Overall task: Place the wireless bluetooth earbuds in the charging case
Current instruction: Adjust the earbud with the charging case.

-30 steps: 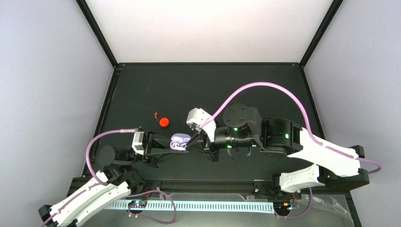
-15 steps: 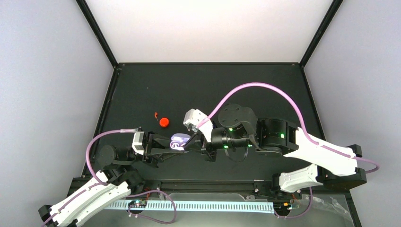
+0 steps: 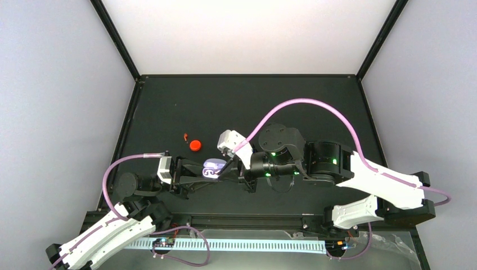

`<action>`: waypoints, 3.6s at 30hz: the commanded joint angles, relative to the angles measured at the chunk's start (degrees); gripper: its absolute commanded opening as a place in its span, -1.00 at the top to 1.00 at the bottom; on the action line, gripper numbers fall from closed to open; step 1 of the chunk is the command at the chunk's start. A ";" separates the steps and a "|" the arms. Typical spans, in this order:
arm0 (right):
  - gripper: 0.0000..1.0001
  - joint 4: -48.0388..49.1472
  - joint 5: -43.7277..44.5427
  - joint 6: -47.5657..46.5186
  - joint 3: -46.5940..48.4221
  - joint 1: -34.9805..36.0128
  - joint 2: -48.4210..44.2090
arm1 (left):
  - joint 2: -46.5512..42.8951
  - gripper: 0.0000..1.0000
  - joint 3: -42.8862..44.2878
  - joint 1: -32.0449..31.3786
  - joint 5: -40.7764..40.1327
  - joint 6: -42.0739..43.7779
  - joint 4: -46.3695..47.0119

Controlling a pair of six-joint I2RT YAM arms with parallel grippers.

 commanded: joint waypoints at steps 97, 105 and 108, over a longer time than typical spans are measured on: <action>0.90 -1.87 -8.05 2.61 2.03 -7.16 0.77 | 1.31 0.97 0.55 0.18 1.41 -1.30 3.69; 0.98 -6.23 -7.64 -0.53 3.28 -7.18 0.98 | 0.76 0.97 0.55 0.18 1.54 -1.17 3.42; 0.98 -7.88 -7.25 -2.01 3.62 -7.21 1.13 | 0.55 0.97 0.46 0.18 1.53 -1.17 3.44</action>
